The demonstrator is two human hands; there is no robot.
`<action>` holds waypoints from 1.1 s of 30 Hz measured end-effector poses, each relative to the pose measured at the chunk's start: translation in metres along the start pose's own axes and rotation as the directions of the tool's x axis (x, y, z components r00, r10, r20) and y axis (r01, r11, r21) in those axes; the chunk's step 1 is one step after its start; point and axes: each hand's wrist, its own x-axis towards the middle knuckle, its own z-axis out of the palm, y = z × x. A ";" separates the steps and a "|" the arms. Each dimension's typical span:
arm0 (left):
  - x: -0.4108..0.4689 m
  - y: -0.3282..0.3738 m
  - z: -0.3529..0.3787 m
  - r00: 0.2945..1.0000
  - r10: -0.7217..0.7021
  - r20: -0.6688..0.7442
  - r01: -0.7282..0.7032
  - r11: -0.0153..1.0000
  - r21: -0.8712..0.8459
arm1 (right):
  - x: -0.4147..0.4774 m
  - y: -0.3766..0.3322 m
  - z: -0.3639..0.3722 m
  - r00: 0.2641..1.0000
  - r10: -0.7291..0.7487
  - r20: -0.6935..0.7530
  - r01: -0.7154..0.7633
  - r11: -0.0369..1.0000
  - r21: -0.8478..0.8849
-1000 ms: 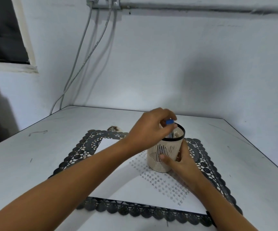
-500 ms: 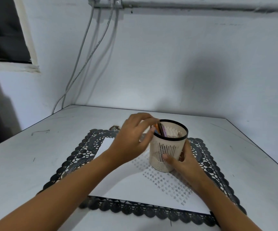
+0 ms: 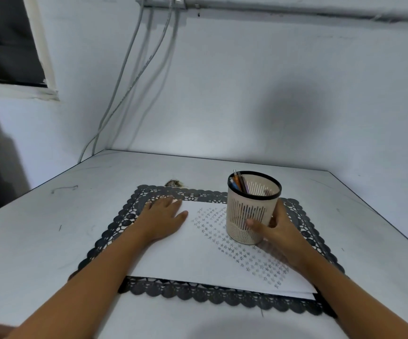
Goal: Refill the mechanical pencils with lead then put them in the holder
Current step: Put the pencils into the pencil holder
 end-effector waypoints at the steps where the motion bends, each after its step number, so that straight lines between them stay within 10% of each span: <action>1: -0.001 0.000 0.000 1.000 0.002 0.008 -0.002 1.000 0.011 | 0.000 -0.001 0.000 1.000 0.010 -0.001 -0.010 1.000 -0.017; 6: -0.002 0.000 0.000 1.000 -0.004 0.023 0.003 0.999 0.036 | 0.006 -0.009 -0.004 0.999 -0.030 -0.034 0.019 0.957 -0.288; 21: -0.004 0.001 -0.001 1.000 0.002 0.024 -0.002 1.000 0.018 | 0.007 -0.002 0.041 0.997 -0.070 -0.038 0.068 0.996 -0.064; 33: -0.003 0.001 -0.001 0.999 -0.006 0.038 0.005 1.000 0.029 | 0.013 0.007 0.052 0.997 -0.077 -0.002 0.075 0.975 -0.209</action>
